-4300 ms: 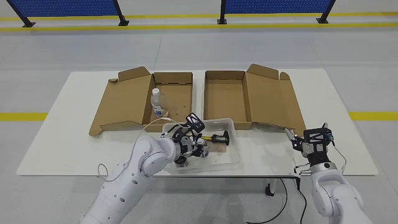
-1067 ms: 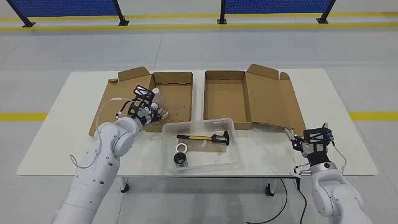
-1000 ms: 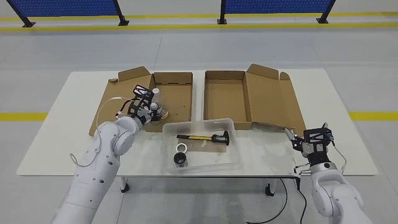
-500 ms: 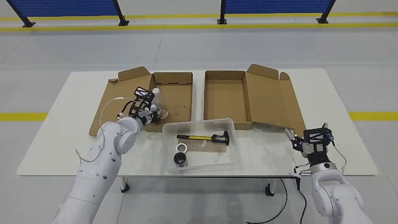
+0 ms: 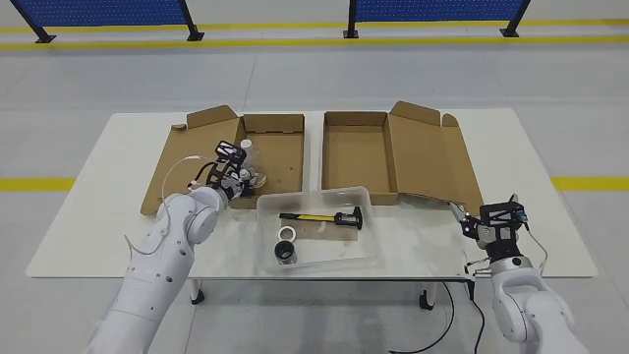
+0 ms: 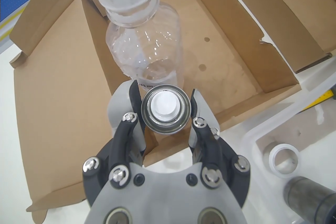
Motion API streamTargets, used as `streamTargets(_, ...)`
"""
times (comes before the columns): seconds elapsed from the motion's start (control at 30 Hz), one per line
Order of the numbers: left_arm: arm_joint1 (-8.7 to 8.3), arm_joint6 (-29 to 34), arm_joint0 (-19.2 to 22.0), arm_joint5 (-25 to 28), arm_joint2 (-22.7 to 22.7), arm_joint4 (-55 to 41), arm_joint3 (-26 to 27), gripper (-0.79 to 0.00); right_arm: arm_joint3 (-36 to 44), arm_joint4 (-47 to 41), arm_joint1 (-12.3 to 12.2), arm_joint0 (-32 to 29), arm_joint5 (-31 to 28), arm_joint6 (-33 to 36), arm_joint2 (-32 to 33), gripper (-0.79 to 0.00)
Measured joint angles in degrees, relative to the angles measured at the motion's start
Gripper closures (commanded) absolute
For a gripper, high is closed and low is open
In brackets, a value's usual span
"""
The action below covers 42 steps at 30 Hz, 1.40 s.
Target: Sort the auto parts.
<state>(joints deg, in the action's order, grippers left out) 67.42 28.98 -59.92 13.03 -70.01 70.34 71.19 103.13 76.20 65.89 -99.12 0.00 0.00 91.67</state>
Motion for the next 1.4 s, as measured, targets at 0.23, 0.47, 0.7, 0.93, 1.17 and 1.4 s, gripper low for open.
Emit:
streamTargets(0.23, 0.04, -0.1, 0.03, -0.15, -0.03, 0.36, 0.15, -0.409, 0.0, 0.0, 0.0, 0.0, 0.0, 0.0, 0.0, -0.785)
streamTargets(0.47, -0.17, -0.24, -0.85, -0.39, -0.67, 1.63, 1.94, -0.502, 0.0, 0.0, 0.0, 0.0, 0.0, 0.0, 0.0, -0.785)
streamTargets(0.7, -0.77, -0.62, -3.87, -0.6, -3.11, 2.26, 9.18, -0.502, 0.0, 0.0, 0.0, 0.0, 0.0, 0.0, 0.0, -0.785)
streamTargets(0.93, -1.37, 0.23, -8.8, 0.97, -5.28, 1.69, 19.82, -0.486, 0.0, 0.0, 0.0, 0.0, 0.0, 0.0, 0.0, -0.785)
streamTargets(1.17, -2.55, 5.89, -14.54, 11.45, -7.91, -1.24, 32.02, -0.579, 0.0, 0.0, 0.0, 0.0, 0.0, 0.0, 0.0, -0.785)
streamTargets(1.4, -3.89, 13.02, -17.85, 25.78, -9.22, -5.88, 38.03, -0.699, 0.0, 0.0, 0.0, 0.0, 0.0, 0.0, 0.0, -0.785)
